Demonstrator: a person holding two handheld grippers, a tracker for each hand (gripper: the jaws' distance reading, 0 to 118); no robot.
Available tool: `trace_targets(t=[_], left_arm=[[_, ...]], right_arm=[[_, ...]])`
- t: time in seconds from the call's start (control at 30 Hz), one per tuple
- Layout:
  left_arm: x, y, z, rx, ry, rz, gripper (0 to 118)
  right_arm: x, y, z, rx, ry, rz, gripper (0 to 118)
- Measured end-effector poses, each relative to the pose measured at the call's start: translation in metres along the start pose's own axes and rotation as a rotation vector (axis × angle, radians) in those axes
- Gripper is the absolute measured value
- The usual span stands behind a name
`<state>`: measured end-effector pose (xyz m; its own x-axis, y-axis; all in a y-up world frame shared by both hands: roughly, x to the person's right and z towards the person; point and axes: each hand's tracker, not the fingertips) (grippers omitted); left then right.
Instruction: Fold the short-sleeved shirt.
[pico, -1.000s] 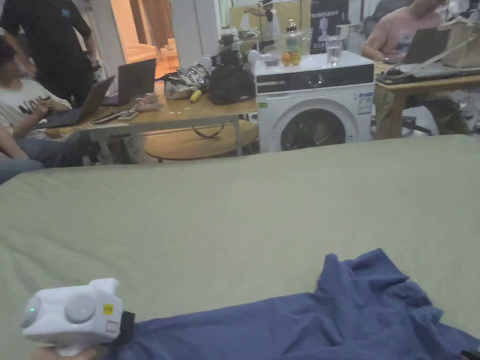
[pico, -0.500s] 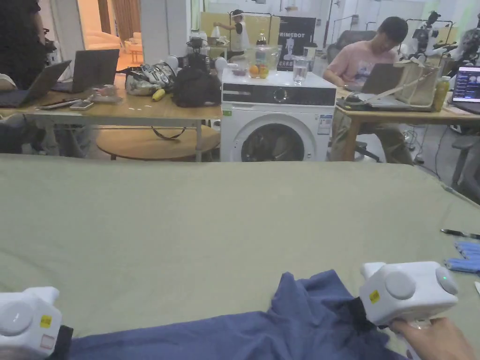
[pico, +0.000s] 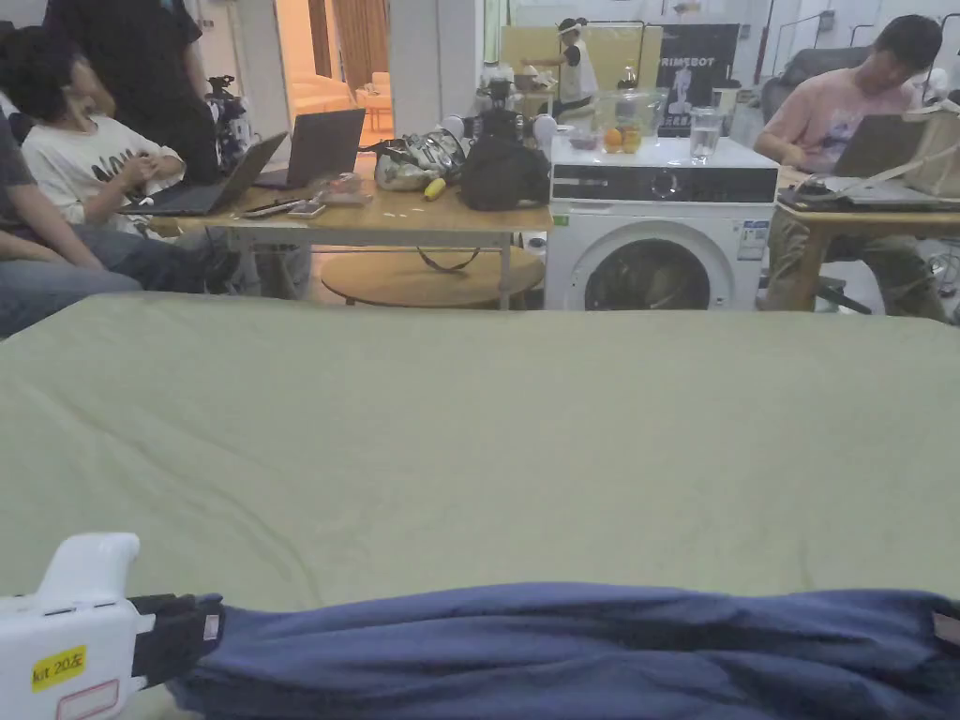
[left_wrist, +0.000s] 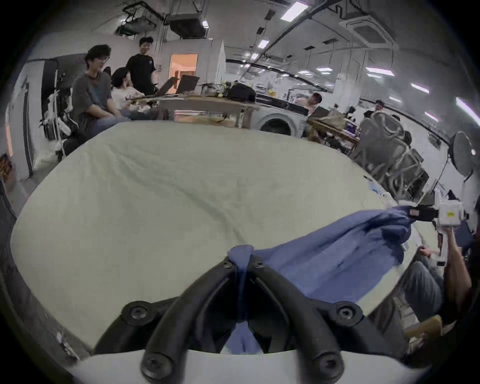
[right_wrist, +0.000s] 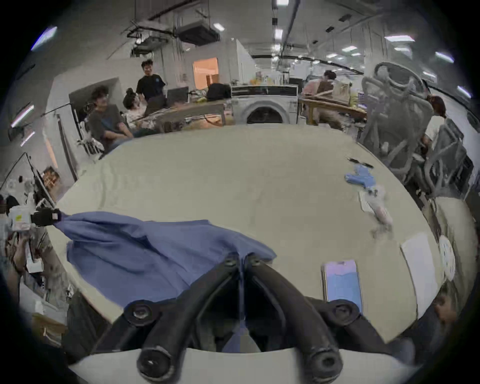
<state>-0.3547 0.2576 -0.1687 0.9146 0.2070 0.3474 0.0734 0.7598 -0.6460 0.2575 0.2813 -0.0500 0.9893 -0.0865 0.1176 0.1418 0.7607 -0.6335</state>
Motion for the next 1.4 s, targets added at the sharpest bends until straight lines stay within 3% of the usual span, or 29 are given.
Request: trace_targets(t=[0.1,0.13,0.3,0.33,0.37,0.43,0.47,0.6,0.77,0.93,1.0,1.03,1.07,1.13,1.23,1.33,1.37,1.4], left_arm=[[-0.008,-0.039,0.012,-0.029,-0.004,0.042,1],[-0.012,-0.053,0.011,-0.026,-0.002,0.061,1],[-0.015,-0.085,-0.009,-0.038,0.0,0.108,3],[-0.016,-0.087,-0.012,-0.014,0.019,0.112,20],[-0.016,-0.087,-0.012,0.004,0.031,0.122,41],[-0.014,-0.086,-0.004,0.019,0.015,0.142,88],[-0.011,-0.083,0.003,0.043,0.011,0.149,89],[0.017,-0.055,0.04,0.212,0.025,0.052,89],[0.073,-0.012,0.071,0.442,0.036,-0.062,89],[0.096,-0.003,0.054,0.435,-0.002,-0.076,84],[0.099,-0.004,0.051,0.416,-0.035,-0.047,62],[0.1,-0.006,0.049,0.408,-0.047,-0.046,40],[0.1,-0.005,0.047,0.397,-0.053,-0.05,26],[0.101,-0.01,0.045,0.375,-0.069,-0.068,0],[0.092,-0.014,0.048,0.329,-0.103,-0.048,0],[0.056,-0.012,0.053,0.343,-0.214,0.123,0],[0.037,-0.016,0.054,0.329,-0.242,0.2,9],[0.019,-0.019,0.053,0.328,-0.264,0.276,32]], right_arm=[[0.004,-0.047,0.021,-0.02,-0.01,-0.051,0],[0.002,-0.061,0.021,-0.043,-0.017,-0.033,0],[0.002,-0.109,-0.001,-0.07,-0.007,-0.113,0],[0.002,-0.115,-0.004,-0.06,-0.01,-0.12,2],[0.004,-0.117,-0.005,-0.042,-0.022,-0.125,11],[0.005,-0.118,-0.003,-0.034,-0.05,-0.111,59],[0.005,-0.117,0.002,-0.012,-0.069,-0.096,65],[-0.003,-0.091,0.033,0.125,-0.052,-0.061,64],[-0.063,-0.038,0.054,0.317,0.076,0.014,64],[-0.114,-0.018,0.025,0.348,0.187,0.029,63],[-0.131,-0.018,0.013,0.338,0.173,0.044,46],[-0.137,-0.021,0.007,0.332,0.172,0.05,25],[-0.141,-0.023,0.002,0.322,0.181,0.048,11],[-0.145,-0.026,-0.005,0.304,0.223,0.031,0],[-0.151,-0.031,-0.011,0.285,0.187,0.061,0],[-0.147,-0.036,-0.008,0.272,0.198,0.061,0],[-0.144,-0.038,-0.006,0.268,0.207,0.056,0],[-0.141,-0.041,-0.004,0.267,0.212,0.053,0]])
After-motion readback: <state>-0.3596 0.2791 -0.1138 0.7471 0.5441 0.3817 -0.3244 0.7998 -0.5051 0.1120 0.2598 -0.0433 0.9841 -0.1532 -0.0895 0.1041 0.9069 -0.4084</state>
